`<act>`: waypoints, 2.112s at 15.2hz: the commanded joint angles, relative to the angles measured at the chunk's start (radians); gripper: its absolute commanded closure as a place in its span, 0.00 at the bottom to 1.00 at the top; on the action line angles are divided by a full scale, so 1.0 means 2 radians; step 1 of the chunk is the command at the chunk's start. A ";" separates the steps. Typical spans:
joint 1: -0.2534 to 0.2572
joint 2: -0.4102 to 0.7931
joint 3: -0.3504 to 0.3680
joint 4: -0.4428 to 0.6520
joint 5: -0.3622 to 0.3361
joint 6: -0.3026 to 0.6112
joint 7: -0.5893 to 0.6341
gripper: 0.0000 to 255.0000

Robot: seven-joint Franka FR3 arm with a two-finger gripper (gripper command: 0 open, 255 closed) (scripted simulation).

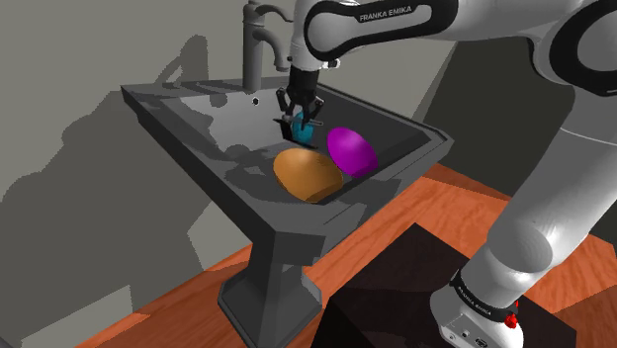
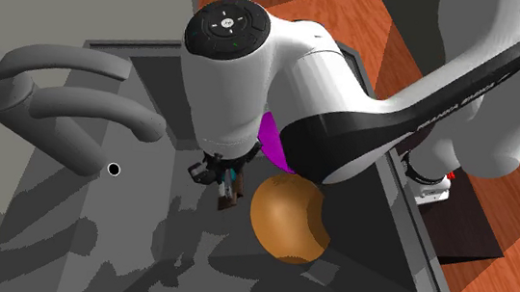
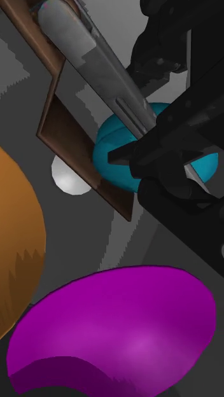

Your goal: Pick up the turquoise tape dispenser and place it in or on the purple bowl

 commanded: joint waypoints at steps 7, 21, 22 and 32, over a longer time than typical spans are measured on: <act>0.000 -0.004 0.001 0.049 0.004 -0.052 -0.007 1.00; -0.037 -0.260 -0.082 -0.189 0.104 -0.045 -0.160 1.00; -0.036 -0.260 -0.082 -0.195 0.104 -0.038 -0.159 1.00; 0.019 -0.407 -0.058 -0.437 0.149 0.242 -0.166 0.00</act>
